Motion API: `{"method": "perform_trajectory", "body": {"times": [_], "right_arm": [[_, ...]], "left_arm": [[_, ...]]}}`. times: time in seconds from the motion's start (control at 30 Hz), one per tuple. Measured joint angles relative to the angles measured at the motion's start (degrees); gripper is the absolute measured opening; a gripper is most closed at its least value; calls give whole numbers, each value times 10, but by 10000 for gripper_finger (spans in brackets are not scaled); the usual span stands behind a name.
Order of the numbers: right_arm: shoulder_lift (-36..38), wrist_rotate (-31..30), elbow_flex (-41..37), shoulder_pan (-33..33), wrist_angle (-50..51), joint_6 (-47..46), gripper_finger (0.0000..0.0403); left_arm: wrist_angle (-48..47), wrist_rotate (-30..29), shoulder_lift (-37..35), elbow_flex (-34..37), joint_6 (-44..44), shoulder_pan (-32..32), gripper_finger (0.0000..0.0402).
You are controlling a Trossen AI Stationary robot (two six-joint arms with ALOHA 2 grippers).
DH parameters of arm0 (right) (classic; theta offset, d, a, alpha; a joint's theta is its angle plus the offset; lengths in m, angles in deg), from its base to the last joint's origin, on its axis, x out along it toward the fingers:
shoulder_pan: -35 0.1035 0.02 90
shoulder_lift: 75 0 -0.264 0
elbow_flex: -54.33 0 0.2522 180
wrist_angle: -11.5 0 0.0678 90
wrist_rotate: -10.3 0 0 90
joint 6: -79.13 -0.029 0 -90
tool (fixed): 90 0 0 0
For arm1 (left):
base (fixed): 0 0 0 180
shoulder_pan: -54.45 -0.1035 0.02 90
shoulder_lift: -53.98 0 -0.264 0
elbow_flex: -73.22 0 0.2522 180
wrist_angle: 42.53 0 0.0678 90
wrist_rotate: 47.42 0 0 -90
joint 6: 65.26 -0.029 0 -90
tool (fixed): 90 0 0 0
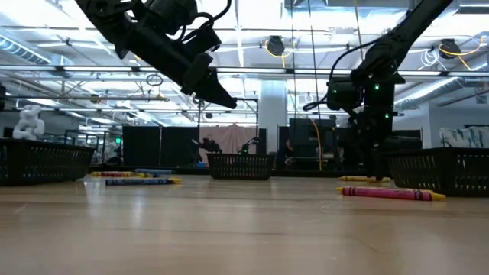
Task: Sort crayons
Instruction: Put the yellow crayon into the bottom right black bin
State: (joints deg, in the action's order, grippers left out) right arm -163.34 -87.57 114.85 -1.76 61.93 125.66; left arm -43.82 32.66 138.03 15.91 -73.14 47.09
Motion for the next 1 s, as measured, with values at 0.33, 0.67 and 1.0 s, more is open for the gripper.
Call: {"method": "perform_trajectory", "body": {"times": [0.33, 0.67, 1.0], "right_arm": [[-20, 66, 1, -37, -11, -2, 61], [-55, 63, 2, -38, -3, -16, 19], [74, 62, -1, -12, -19, -139, 2]], "left_arm": [[0, 0, 0, 0, 1, 0, 70], [3, 3, 0, 0, 1, 0, 70], [3, 4, 0, 0, 1, 0, 70]]}}
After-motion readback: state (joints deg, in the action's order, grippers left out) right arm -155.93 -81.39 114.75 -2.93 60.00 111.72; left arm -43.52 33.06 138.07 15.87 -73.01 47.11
